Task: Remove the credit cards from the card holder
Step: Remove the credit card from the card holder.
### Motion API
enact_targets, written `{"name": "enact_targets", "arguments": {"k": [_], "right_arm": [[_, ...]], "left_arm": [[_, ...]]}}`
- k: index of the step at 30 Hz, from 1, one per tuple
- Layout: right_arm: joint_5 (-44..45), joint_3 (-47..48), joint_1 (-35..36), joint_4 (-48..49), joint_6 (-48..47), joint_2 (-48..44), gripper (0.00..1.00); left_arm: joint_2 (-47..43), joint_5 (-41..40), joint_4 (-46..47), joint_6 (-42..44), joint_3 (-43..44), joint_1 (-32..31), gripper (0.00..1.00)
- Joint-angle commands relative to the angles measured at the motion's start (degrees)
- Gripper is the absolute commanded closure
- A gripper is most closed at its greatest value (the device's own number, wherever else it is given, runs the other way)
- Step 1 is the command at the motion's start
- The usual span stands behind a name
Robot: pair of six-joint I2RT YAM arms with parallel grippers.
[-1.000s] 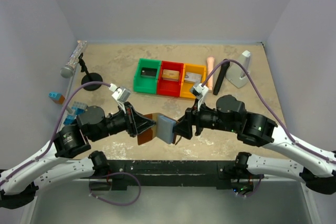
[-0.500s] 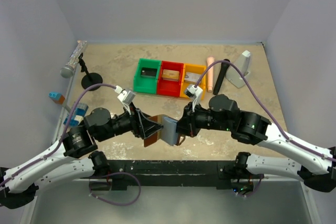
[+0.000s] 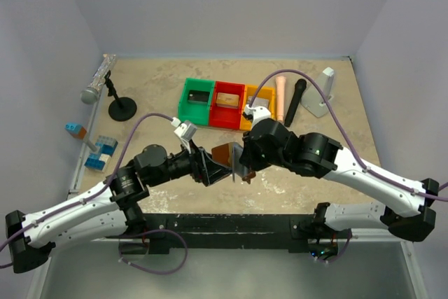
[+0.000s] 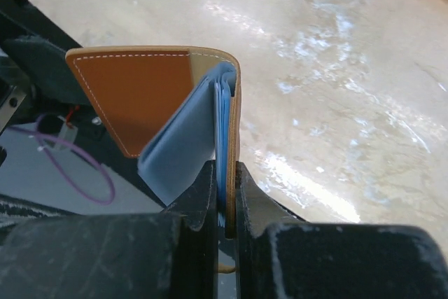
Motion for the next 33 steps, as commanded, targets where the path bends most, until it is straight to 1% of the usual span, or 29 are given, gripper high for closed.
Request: {"name": "enact_targets", "arguments": {"k": [1,8,10,14,17,18,24,26,27,29,33], "right_arm": [[9.1,4.4,1.2,-6.6,3.3,1.9,1.00],[8.6,4.7,1.9,-6.4,3.4,2.1,1.00],[7.7,4.6,1.9,-5.8,3.4,1.5,1.00],[4.6,1.9,1.9,-1.1,2.3,-1.4,1.00],[2.4,-0.9,1.9,2.5,1.1,-4.3,1.00],[1.8,-1.4,1.9,3.1,0.8,-4.9,1.00],[-1.9,-4.4,1.9,6.2,0.1,-8.4,1.00],[-2.4,-5.0,1.9,6.6,-0.3,-9.4,1.00],[-2.7,-5.2,1.9,7.0,-0.6,-9.9,1.00],[-3.7,-5.8,1.9,7.6,-1.3,-10.8,1.00],[-6.2,-7.2,1.9,9.2,-3.1,-13.0,1.00]], "left_arm": [[2.6,-0.4,7.5,-0.7,-1.0,-0.4,0.19],[5.2,-2.7,9.3,-0.3,-1.6,-1.3,0.17],[5.1,-3.2,8.3,0.3,-1.4,-1.3,0.21],[4.2,-5.3,6.2,1.2,-1.3,-1.3,0.35],[3.3,-5.3,4.8,1.3,-1.8,-1.3,0.46],[3.1,-6.9,4.5,1.4,-1.9,-1.3,0.49],[2.8,-7.6,3.5,1.6,-1.9,-1.3,0.72],[2.4,-7.8,3.5,1.7,-1.9,-1.3,0.79],[2.2,-8.0,1.6,1.8,-1.8,-1.3,0.82],[1.8,-8.3,1.0,2.0,-1.8,-1.3,0.90],[0.1,-8.4,-0.4,2.5,-1.4,-1.3,1.00]]}}
